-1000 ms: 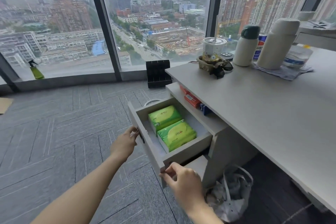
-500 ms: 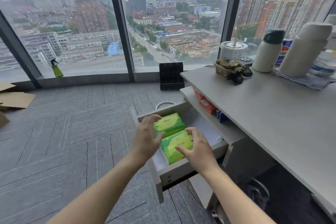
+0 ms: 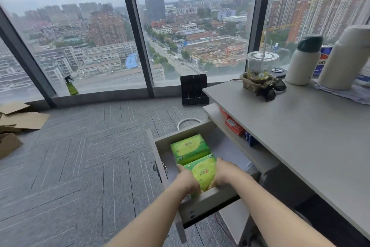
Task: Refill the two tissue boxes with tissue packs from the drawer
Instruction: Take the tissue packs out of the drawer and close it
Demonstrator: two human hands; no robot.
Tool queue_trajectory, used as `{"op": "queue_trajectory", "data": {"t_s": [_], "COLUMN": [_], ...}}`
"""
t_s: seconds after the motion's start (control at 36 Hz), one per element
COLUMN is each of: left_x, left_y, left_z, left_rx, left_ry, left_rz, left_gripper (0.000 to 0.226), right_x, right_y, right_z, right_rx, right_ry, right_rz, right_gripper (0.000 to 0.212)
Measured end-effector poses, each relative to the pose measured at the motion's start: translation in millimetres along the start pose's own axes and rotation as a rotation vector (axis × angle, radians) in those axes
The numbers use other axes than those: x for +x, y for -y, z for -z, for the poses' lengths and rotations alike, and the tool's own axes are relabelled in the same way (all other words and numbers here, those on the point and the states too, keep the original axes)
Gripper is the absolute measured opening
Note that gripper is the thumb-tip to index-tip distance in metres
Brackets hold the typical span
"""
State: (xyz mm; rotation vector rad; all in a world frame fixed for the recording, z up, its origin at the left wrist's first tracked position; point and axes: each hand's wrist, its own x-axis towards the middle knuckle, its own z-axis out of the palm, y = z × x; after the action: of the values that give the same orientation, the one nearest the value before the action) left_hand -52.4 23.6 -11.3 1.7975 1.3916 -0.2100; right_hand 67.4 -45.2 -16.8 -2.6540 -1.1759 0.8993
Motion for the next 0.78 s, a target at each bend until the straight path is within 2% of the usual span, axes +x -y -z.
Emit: {"op": "queue_trajectory", "data": {"t_s": [0.19,0.39,0.47,0.56,0.61,0.69,0.78], "left_x": [6,-13,-26,-43,-58,-82,-102], "left_y": [5,-11,-16,-22,-31,-51,-72], "left_z": [-5,18,36,56,67,76,71], "left_rx": [-0.125,-0.121,-0.166,-0.222,-0.250,-0.272,-0.300], "left_ry": [-0.069,-0.216,-0.279,-0.359,-0.421,-0.488,-0.521], "left_rz": [-0.002,-0.203,-0.309,-0.492,-0.617,-0.787,-0.876], "left_gripper": [0.101,0.110,0.109,0.083,0.074,0.083,0.106], "right_x": [-6,-24,-38,-58,-74,-104,-132], "right_y": [-3,4,12,17,16,9,-6], "right_z": [-2,22,39,61,78,104,122], "right_rx": [0.000,0.114,0.202,0.277,0.324,0.366,0.393], "right_ry": [-0.139,-0.369,-0.460,-0.549,-0.626,-0.763,-0.897], "right_rz": [0.018,0.116,0.165,0.227,0.286,0.345,0.394], "right_gripper": [0.050,0.040,0.045,0.053,0.060,0.064,0.076]}}
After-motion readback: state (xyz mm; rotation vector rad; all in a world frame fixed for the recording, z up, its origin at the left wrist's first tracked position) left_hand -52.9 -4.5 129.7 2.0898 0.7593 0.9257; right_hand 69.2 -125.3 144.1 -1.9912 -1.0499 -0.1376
